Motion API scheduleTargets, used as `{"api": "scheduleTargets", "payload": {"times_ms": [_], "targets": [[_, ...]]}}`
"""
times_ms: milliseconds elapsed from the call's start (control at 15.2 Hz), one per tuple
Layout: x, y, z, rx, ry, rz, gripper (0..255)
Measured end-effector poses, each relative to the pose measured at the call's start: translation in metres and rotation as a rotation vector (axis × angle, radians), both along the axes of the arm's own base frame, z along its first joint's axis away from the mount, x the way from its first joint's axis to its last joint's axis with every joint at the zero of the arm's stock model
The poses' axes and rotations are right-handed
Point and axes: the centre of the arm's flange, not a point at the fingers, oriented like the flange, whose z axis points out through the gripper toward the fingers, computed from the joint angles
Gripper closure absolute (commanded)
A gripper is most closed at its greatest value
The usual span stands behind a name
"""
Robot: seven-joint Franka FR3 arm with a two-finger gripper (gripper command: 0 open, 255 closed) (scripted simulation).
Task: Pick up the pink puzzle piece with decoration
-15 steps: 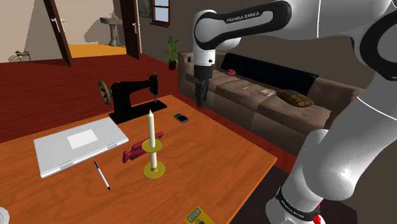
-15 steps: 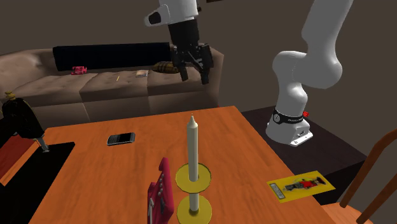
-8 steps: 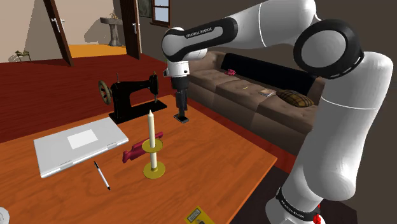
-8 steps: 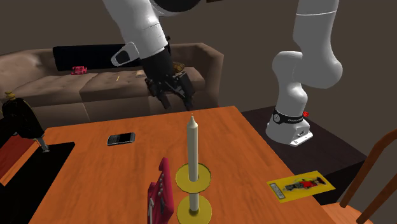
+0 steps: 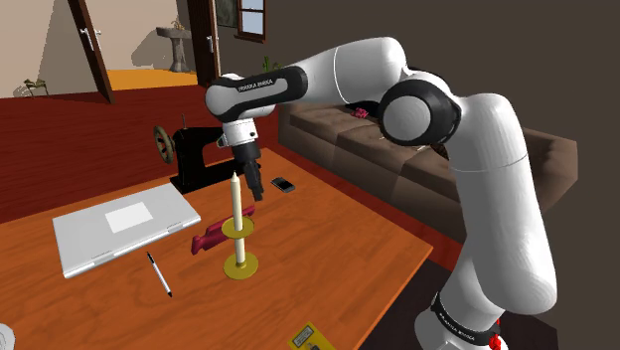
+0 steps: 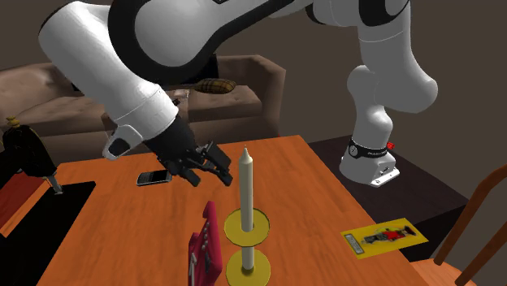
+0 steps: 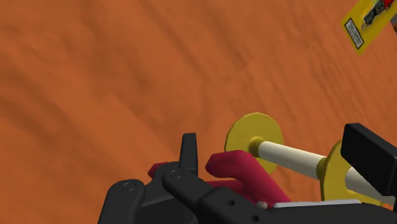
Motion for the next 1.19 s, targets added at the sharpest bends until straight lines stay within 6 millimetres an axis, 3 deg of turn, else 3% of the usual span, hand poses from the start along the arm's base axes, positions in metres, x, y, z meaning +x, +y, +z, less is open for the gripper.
{"api": "scheduleTargets", "payload": {"times_ms": [198, 660, 726, 1188], "targets": [[0.012, 0.019, -0.023, 0.013, 0.037, 0.055, 0], [0.015, 0.021, -0.06, 0.015, 0.042, 0.063, 0], [0.015, 0.021, -0.062, 0.015, 0.042, 0.063, 255], [0.015, 0.02, -0.062, 0.015, 0.04, 0.064, 255]]}}
